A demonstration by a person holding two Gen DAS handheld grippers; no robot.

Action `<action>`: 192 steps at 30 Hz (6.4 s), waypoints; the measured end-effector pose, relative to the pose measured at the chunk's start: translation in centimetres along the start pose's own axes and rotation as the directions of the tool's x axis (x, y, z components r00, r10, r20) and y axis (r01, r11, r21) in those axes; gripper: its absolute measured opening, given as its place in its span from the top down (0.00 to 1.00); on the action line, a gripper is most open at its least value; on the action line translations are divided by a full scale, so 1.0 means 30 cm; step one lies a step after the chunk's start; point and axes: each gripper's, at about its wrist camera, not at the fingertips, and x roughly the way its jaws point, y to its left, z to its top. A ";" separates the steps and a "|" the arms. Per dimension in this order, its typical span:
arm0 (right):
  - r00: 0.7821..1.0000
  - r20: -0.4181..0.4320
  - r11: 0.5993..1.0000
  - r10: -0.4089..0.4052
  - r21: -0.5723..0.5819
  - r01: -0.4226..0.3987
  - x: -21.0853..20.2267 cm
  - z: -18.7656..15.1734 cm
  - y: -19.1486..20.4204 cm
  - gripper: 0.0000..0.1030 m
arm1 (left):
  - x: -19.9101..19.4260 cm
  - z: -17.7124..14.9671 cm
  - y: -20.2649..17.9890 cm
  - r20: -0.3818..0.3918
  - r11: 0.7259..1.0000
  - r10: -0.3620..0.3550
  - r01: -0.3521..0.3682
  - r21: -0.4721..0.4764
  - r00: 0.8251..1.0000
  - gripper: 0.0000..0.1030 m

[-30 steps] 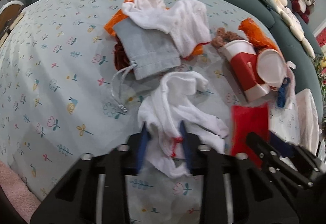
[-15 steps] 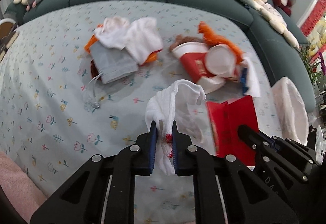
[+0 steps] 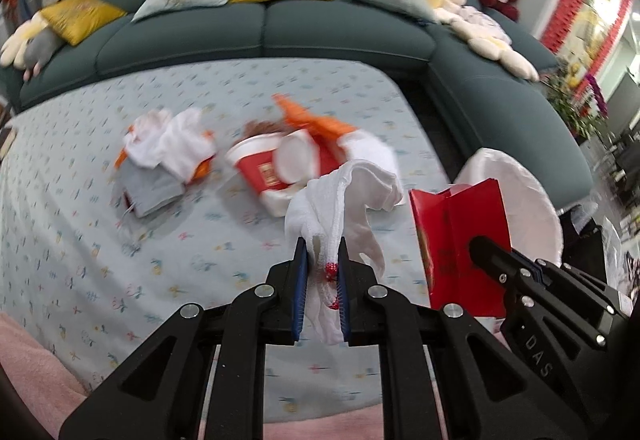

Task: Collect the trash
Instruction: 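Carry the red packet and white sock over the white bin with both tools, then open both tools to drop the packet and sock into the bin, then move both open tools back over the trash on the table, then grasp the white towel with the right tool while the left tool grasps the red-and-white paper cup, then carry the white towel over the bin with the right tool while the left holds the cup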

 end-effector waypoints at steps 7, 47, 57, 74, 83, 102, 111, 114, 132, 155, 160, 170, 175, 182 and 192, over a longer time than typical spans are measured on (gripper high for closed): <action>0.998 0.056 0.998 -0.034 0.063 0.030 -0.083 0.010 -0.153 0.99 | -0.029 0.028 -0.173 0.027 0.996 -0.044 0.041 0.076 0.999 0.87; 0.972 0.050 0.918 -0.231 0.342 0.201 -0.027 0.024 -0.807 0.99 | 0.257 0.180 -0.774 -0.067 0.940 -0.207 0.217 0.264 0.976 0.76; 0.972 0.049 0.919 -0.229 0.339 0.200 0.015 0.052 -0.808 0.94 | 0.249 0.223 -0.727 -0.019 0.961 -0.179 0.179 0.212 0.984 0.43; 0.972 0.088 0.943 -0.219 0.275 0.188 -0.029 0.094 -0.658 0.64 | 0.159 0.233 -0.550 0.043 0.985 -0.141 0.136 0.108 0.989 0.40; 0.976 0.106 0.965 -0.189 0.206 0.164 -0.054 0.118 -0.520 0.63 | 0.100 0.242 -0.418 0.081 0.993 -0.109 0.106 0.045 0.991 0.40; 0.981 0.141 0.989 -0.133 0.082 0.123 -0.094 0.140 -0.245 0.52 | -0.001 0.201 -0.112 0.122 0.995 -0.025 0.037 -0.098 0.992 0.39; 0.984 0.136 0.994 -0.111 0.025 0.109 -0.093 0.128 -0.122 0.50 | -0.023 0.169 0.024 0.119 0.986 0.011 0.009 -0.168 0.993 0.38; 0.986 0.129 0.995 -0.102 0.011 0.101 -0.088 0.124 -0.087 0.49 | -0.027 0.155 0.074 0.115 0.982 0.030 -0.007 -0.191 0.993 0.34; 0.999 0.027 0.998 -0.038 -0.047 0.039 0.106 0.120 0.104 0.49 | 0.049 0.092 0.339 0.034 0.953 0.092 -0.078 -0.293 0.995 0.28; 0.989 -0.146 1.000 -0.014 -0.003 0.014 0.496 0.167 0.088 0.96 | 0.300 0.191 0.332 -0.059 0.957 0.029 -0.044 -0.288 0.998 0.28; 0.995 -0.099 1.000 -0.025 0.013 0.026 0.426 0.155 0.033 0.98 | 0.338 0.204 0.260 -0.072 0.963 -0.023 0.003 -0.271 0.997 0.27; 0.997 -0.065 0.998 -0.028 0.059 0.032 0.350 0.176 -0.072 0.98 | 0.418 0.235 0.146 -0.084 0.979 -0.022 0.005 -0.202 0.996 0.42; 0.998 -0.055 0.997 -0.019 0.071 0.023 0.324 0.175 -0.092 0.98 | 0.463 0.244 0.129 -0.111 0.983 -0.025 0.005 -0.184 0.993 0.75; 0.999 -0.039 0.997 -0.006 0.075 0.009 0.289 0.169 -0.098 0.98 | 0.430 0.238 0.094 -0.085 0.990 0.005 -0.017 -0.138 0.996 0.85; 0.999 0.036 0.997 0.011 0.080 -0.013 0.173 0.191 -0.121 0.98 | 0.317 0.244 0.003 -0.028 0.995 -0.006 0.003 -0.101 1.000 0.85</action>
